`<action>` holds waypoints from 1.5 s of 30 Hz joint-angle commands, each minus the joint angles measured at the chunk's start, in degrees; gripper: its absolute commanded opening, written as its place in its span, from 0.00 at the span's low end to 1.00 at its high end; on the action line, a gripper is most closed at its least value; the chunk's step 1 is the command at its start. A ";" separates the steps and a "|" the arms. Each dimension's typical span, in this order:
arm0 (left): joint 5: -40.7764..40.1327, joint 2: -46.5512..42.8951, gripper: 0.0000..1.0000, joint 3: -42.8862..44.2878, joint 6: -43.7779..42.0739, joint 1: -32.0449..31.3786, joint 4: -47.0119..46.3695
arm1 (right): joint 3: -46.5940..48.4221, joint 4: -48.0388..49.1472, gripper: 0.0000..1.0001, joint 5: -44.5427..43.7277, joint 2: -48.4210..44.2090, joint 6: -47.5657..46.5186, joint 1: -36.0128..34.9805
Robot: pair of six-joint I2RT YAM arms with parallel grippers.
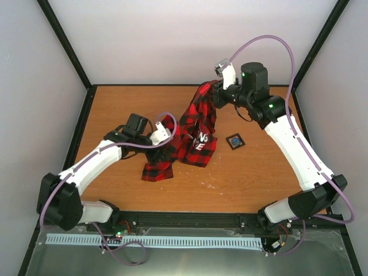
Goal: Remove the brooch from the garment
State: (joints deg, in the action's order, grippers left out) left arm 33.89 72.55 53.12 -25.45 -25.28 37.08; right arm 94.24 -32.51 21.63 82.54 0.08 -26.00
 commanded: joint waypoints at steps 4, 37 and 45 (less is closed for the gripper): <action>-10.91 3.74 0.32 7.91 8.39 4.18 -6.55 | 0.94 0.06 0.03 -1.49 -0.92 0.03 0.22; -24.85 -22.71 0.01 41.16 -15.62 9.46 17.57 | -5.50 0.34 0.03 6.22 -17.29 8.27 -9.32; -35.92 -18.56 0.01 15.37 -16.10 9.51 0.93 | -17.66 3.69 0.03 7.82 -5.34 9.85 -3.20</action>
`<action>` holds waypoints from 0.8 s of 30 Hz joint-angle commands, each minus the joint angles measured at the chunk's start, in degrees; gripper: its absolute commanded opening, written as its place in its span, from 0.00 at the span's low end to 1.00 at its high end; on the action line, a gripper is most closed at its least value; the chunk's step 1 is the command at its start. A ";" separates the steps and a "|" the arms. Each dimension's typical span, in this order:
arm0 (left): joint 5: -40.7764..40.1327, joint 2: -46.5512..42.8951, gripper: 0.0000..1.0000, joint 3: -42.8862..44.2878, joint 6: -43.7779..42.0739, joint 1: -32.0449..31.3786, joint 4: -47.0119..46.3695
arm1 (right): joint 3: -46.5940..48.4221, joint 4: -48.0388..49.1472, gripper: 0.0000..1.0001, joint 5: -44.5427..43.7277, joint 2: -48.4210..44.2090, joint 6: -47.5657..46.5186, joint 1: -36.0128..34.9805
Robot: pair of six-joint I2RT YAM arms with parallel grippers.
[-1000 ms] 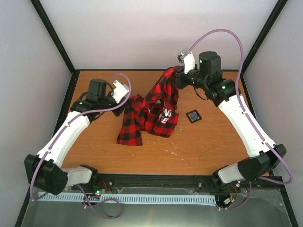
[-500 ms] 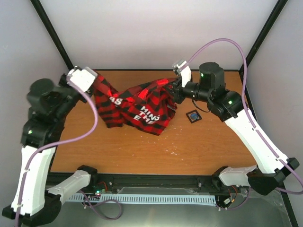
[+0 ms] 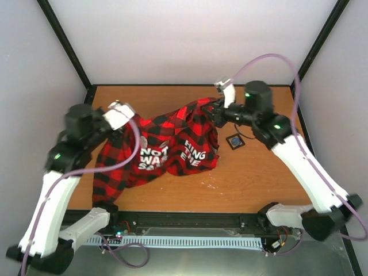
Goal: Remove the brooch from the garment
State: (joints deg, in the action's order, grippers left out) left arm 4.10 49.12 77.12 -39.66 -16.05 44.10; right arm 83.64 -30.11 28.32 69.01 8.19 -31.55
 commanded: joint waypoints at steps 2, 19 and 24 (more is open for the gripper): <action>-8.57 8.02 0.01 -13.33 -2.74 0.25 -10.73 | -9.51 3.21 0.03 0.50 12.28 2.30 3.15; -13.07 37.18 0.34 -16.00 -3.40 6.17 -38.54 | -2.55 4.88 0.44 -16.26 34.86 1.88 8.87; -9.56 38.16 0.64 -14.72 -0.43 6.30 -39.05 | 0.76 6.59 0.64 -23.06 36.59 0.58 8.83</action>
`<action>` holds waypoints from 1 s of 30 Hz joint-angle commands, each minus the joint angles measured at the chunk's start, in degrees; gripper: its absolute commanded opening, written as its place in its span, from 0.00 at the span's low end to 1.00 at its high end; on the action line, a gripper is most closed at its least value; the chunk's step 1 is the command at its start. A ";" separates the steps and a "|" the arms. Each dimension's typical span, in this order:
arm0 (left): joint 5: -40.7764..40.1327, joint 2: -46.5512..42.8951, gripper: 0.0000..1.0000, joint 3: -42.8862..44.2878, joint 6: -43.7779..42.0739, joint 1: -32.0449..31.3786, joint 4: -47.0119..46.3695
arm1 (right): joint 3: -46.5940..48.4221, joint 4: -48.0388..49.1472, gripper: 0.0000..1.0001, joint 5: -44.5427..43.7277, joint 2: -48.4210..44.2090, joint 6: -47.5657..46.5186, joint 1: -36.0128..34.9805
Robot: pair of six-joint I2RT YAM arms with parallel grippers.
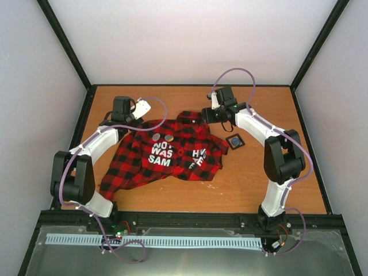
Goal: Remove the brooch from the garment
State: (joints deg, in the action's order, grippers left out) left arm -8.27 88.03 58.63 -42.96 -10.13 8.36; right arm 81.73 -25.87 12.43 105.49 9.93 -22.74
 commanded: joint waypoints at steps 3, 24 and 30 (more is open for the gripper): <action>8.87 -3.25 0.74 4.01 3.91 0.37 0.00 | 1.59 5.29 0.67 -12.30 -2.69 -3.05 -0.71; 23.22 -1.66 0.67 -10.04 7.33 3.52 11.32 | -19.73 33.37 0.73 -2.81 -1.41 -46.89 -17.40; 21.95 1.13 0.62 -10.56 8.13 6.21 11.57 | -19.24 37.29 0.73 -4.62 3.51 -61.41 -17.53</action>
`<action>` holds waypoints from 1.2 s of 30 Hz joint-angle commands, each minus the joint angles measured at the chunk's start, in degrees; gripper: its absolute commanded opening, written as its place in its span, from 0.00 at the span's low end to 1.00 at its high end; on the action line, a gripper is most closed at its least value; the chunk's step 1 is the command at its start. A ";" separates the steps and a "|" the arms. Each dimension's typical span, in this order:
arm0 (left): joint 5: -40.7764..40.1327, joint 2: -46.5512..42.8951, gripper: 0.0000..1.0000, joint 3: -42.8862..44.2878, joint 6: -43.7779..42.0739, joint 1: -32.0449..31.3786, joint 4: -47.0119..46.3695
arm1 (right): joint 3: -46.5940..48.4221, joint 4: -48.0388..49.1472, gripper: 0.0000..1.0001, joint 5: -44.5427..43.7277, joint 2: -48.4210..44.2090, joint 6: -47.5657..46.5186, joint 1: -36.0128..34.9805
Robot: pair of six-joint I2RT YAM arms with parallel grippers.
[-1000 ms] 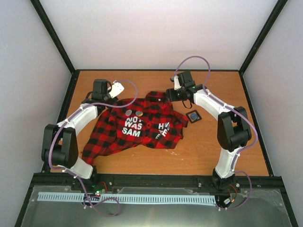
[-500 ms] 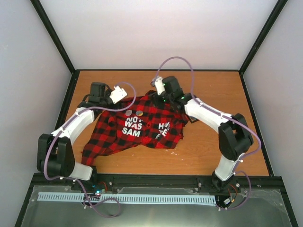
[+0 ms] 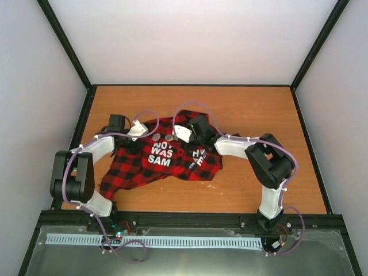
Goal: Remove the brooch from the garment
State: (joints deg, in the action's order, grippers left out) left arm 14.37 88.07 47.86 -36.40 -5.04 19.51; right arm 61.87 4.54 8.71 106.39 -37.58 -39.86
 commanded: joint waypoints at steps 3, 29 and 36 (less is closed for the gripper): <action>-0.53 1.10 0.62 -1.13 1.90 1.54 -0.33 | 0.08 10.31 0.73 -0.93 4.25 -19.33 -0.65; 3.17 0.83 0.60 1.03 -0.19 9.46 -0.37 | 6.17 18.83 0.33 -9.11 16.24 -32.26 -5.23; 5.74 -0.57 0.60 5.06 -0.57 9.61 2.54 | 5.34 21.96 0.07 -8.94 14.18 -28.96 -5.23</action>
State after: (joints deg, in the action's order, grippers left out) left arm 17.17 89.08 48.75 -35.94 4.10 20.14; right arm 66.85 22.92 0.25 121.84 -68.49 -44.73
